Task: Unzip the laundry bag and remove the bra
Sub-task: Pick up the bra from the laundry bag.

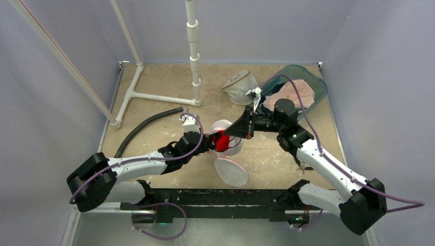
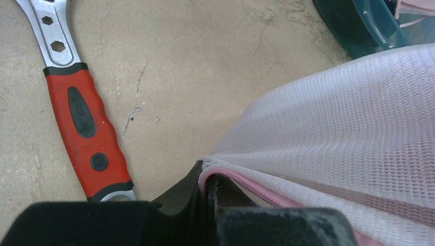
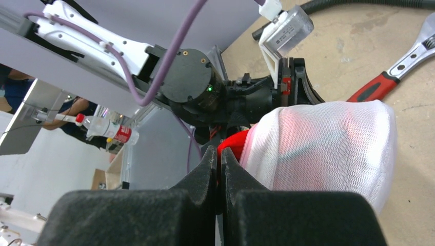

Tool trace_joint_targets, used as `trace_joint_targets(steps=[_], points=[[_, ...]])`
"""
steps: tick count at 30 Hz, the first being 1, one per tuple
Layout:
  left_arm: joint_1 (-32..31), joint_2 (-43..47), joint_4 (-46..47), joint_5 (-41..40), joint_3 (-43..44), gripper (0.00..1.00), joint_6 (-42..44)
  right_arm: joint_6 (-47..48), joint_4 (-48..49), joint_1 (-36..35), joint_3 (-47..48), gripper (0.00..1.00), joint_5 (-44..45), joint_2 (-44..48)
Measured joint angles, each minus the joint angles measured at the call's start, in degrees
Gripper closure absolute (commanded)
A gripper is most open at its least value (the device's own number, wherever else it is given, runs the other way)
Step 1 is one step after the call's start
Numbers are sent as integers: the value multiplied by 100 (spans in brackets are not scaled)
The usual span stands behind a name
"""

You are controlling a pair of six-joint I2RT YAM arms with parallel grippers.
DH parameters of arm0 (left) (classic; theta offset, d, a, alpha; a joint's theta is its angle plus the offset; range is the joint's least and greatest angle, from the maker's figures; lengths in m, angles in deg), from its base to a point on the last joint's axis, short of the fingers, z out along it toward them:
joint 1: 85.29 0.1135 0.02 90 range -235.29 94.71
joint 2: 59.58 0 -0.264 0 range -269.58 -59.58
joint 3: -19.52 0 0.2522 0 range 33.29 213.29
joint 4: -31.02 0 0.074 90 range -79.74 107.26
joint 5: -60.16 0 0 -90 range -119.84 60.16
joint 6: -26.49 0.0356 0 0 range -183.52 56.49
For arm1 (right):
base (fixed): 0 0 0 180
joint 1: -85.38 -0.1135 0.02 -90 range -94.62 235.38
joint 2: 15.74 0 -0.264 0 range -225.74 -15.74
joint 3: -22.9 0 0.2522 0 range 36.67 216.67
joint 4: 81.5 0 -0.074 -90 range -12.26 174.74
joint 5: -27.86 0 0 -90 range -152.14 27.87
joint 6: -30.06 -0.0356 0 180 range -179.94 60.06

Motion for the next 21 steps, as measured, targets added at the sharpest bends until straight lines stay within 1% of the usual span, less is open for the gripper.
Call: trace_joint_targets(steps=[7,10,13,14,17,18,20,21], points=[[-15,94,107,33,0,100,0,-341,409,175,-50,100,-28,269],[-28,219,103,59,0,100,0,-603,828,297,-310,100,-28,474],[-28,435,81,111,-2,100,0,-1075,1585,446,-750,100,-13,765],[-28,538,70,153,-13,95,2,-1226,1827,481,-874,100,-2,848],[-28,942,15,260,-92,66,4,-1394,2142,514,-955,100,55,903],[-28,1067,-9,286,-118,58,15,-1373,2144,514,-955,100,118,903],[-24,1373,-120,350,-155,48,4,-1255,2052,514,-955,100,216,905],[-24,1526,-190,365,-157,46,-4,-1189,1971,514,-955,100,291,905]])
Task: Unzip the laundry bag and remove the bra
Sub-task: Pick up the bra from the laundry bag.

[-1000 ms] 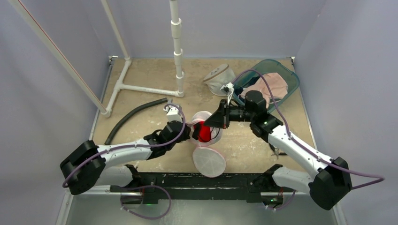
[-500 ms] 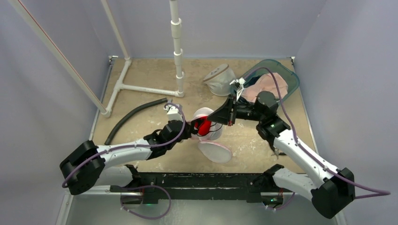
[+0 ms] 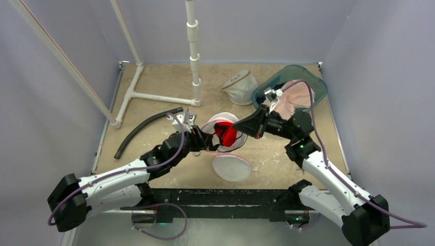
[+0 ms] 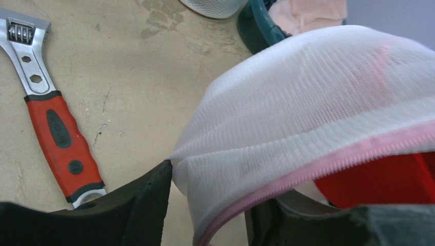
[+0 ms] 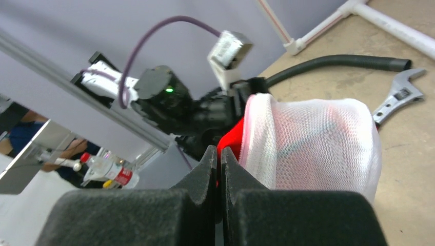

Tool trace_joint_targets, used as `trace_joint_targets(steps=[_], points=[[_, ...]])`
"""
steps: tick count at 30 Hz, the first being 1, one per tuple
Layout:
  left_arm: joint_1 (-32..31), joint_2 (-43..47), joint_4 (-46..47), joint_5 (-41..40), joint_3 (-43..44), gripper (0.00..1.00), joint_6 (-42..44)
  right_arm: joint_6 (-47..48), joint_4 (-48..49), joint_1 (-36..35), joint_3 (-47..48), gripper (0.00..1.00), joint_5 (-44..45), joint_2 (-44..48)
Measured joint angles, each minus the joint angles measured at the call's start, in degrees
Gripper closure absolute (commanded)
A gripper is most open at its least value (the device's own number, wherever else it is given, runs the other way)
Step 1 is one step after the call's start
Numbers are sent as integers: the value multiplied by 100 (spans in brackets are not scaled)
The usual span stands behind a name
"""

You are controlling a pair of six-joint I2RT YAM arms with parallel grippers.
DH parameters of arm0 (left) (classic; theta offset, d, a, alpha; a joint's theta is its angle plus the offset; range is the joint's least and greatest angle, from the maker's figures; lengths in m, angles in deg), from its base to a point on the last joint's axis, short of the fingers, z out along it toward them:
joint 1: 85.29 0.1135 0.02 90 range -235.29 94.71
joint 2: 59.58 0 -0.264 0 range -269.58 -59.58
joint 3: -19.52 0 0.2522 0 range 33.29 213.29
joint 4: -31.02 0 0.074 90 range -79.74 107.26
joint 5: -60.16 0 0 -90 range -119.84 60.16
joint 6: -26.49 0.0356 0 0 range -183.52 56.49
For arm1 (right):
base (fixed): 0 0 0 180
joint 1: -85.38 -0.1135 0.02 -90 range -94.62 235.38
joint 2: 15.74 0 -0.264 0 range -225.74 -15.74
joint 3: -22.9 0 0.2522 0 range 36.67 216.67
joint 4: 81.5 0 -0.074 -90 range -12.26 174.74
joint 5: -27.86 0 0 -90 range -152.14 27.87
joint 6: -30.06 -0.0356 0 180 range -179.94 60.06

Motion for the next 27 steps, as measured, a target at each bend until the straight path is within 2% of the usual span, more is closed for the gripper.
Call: trace_joint_targets(steps=[8,18,22,27], points=[[0,1139,-588,116,0,41,9,459,-511,24,-280,100,549,4],[2,2446,-1613,-103,7,39,144,483,-555,28,-986,100,1029,-39],[7,2306,-1034,426,7,37,205,369,-363,31,-1113,100,1034,-125],[7,1274,201,1327,-15,30,208,131,-46,31,-1246,100,1023,-210]])
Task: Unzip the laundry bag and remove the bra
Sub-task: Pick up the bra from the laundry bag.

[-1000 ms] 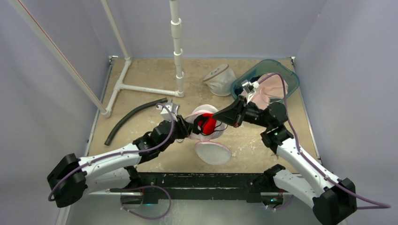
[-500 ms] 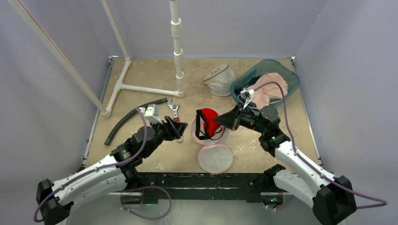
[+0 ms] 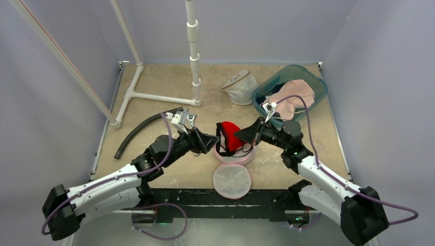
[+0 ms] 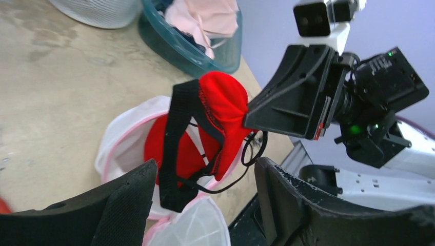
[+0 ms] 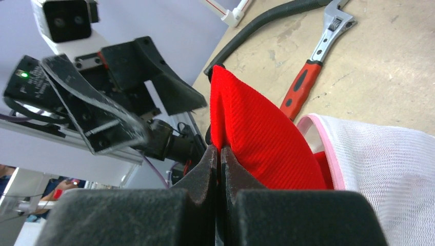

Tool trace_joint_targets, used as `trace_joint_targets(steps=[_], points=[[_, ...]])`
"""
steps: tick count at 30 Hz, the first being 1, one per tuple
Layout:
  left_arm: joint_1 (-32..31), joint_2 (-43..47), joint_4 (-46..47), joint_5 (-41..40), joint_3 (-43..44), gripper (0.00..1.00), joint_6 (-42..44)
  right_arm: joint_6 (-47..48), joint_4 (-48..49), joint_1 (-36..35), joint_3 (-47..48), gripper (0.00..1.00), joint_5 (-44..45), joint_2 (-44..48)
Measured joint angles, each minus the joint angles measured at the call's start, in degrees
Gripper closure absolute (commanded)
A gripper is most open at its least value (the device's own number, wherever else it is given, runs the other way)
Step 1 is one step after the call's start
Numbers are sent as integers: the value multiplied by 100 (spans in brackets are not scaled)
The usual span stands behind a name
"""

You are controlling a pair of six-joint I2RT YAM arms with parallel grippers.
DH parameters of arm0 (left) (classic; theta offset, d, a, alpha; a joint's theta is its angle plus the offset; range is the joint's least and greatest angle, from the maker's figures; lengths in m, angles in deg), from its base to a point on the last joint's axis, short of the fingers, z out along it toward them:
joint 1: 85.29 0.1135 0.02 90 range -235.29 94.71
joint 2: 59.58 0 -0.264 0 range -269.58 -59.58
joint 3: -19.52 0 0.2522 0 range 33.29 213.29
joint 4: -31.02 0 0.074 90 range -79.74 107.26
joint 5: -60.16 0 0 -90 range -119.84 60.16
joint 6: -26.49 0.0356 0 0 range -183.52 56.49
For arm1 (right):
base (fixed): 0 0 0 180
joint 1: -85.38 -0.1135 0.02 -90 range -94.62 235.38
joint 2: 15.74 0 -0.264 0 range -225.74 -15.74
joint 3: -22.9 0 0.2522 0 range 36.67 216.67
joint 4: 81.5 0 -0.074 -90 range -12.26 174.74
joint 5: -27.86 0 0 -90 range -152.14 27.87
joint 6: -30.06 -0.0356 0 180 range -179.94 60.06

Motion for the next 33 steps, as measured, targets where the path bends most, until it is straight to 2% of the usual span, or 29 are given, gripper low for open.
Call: trace_joint_targets(steps=[8,18,21,23,24,25,26,27,29,30,31,33], points=[[0,-1252,1596,955,-157,33,48,-278,415,0,-37,100,-168,15],[0,-2124,2625,1646,-164,55,44,-428,623,26,-37,100,-339,20],[0,-2214,2734,1663,-164,69,44,-498,699,31,-37,100,-442,20],[0,-2258,2822,1663,-164,84,57,-529,745,31,-37,100,-487,17],[0,-2286,2883,1663,-164,92,59,-538,756,31,-37,91,-514,22],[0,-2310,2944,1663,-164,100,66,-546,761,31,-37,74,-551,22],[0,-2330,2999,1663,-164,100,81,-562,761,31,-35,57,-581,22],[0,-2354,3058,1663,-164,100,111,-542,754,31,-35,44,-623,24],[0,-2374,3080,1661,-166,100,125,-525,717,33,-11,29,-717,26],[0,-2376,3077,1659,-168,100,140,-450,605,33,39,16,-778,44],[0,-2376,3075,1657,-168,100,149,-363,435,33,125,11,-828,70],[0,-2363,3045,1635,-168,100,181,-35,-81,33,422,9,-903,153]])
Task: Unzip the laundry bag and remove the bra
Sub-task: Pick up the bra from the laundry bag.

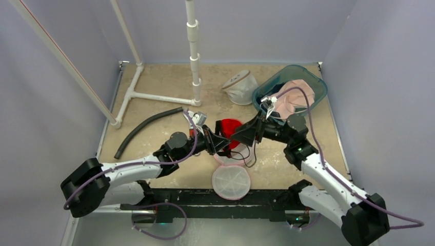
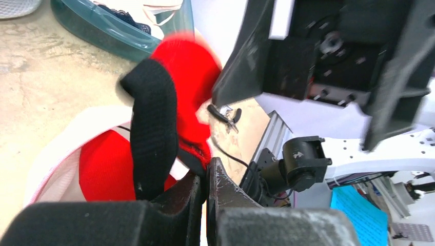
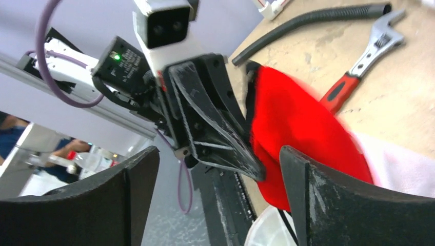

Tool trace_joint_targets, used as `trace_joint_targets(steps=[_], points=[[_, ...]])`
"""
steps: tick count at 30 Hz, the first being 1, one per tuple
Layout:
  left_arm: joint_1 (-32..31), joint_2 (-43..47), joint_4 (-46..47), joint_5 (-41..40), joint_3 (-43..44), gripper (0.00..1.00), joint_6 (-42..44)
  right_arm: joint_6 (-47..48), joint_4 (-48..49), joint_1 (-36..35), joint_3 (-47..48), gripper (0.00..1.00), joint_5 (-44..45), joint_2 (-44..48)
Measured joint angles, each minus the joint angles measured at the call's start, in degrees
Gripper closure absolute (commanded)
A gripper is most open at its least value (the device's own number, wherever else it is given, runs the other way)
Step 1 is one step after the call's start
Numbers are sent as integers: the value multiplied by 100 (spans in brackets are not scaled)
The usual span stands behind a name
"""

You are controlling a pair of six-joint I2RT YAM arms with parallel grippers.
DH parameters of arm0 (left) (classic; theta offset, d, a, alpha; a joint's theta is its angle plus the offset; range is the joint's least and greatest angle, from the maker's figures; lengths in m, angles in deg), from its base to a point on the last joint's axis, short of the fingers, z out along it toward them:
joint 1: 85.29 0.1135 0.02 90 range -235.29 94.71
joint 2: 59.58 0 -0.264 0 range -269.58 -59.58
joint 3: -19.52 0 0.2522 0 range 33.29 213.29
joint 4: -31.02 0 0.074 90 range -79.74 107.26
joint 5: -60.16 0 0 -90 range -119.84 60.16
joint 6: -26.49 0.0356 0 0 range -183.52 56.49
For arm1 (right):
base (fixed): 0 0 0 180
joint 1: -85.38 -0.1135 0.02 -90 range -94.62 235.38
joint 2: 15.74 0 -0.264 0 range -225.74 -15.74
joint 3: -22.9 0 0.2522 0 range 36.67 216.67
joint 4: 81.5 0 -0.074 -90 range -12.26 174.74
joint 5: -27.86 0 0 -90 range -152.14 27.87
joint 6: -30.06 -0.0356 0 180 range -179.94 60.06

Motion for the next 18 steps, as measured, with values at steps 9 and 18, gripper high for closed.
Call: trace_joint_targets(steps=[9,18], points=[[0,841,-636,-39,-114,100,623,1696,-2212,0,1311,10,1303,1141],[0,1596,-929,31,-118,100,997,1847,-1838,0,81,17,1628,1744]])
